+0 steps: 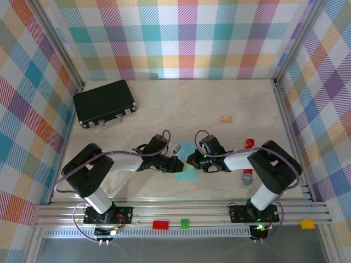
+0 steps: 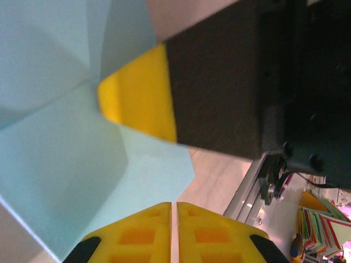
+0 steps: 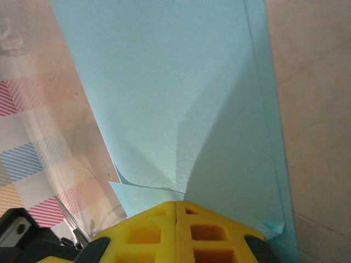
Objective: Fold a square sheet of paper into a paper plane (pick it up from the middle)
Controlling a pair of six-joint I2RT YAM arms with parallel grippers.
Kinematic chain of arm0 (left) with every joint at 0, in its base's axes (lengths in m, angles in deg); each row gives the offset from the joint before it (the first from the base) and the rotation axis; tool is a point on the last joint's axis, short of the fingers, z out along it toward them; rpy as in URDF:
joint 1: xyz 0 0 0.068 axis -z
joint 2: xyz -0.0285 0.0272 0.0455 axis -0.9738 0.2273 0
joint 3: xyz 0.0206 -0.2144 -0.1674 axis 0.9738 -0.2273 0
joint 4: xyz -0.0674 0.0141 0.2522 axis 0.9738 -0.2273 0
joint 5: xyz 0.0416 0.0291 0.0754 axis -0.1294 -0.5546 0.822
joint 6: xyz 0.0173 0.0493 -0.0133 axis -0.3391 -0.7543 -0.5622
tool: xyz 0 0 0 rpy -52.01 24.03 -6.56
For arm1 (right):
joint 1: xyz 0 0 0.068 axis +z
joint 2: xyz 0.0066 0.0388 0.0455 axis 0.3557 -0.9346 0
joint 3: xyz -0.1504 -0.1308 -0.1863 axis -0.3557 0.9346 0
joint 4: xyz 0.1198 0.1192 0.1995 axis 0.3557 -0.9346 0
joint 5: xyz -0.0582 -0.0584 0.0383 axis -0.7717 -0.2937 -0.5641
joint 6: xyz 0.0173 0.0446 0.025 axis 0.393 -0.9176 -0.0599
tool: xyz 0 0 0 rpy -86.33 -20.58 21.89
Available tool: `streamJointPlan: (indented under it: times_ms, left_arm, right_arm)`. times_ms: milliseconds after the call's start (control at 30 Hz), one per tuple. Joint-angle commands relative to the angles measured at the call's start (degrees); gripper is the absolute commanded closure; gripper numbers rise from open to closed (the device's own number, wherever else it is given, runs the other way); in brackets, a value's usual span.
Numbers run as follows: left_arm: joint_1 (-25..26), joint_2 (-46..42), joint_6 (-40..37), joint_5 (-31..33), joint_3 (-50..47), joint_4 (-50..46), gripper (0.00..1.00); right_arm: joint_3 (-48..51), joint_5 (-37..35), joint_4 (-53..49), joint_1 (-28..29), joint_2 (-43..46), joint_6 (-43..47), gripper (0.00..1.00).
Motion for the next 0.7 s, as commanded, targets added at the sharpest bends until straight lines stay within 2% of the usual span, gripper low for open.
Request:
streamJointPlan:
  times_ms: [0,233,500,667]
  left_arm:
    - [-0.43,4.2,-1.72,-0.74,1.58,-4.08,0.89]
    - [-0.43,5.68,-7.44,2.51,-1.03,-11.04,0.9]
    - [-0.37,-1.67,-10.65,3.24,-3.72,-16.83,0.9]
    - [0.54,-6.89,-13.76,7.65,-1.58,-23.14,0.93]
  right_arm:
    - [0.38,-3.73,-9.13,-0.49,-0.53,1.28,0.96]
    - [1.14,-3.7,-7.54,-0.39,-0.75,0.13,0.96]
    - [1.32,-4.17,-8.37,-0.42,-0.73,0.32,0.97]
    - [0.62,-4.61,-10.59,-0.39,-0.74,1.23,0.97]
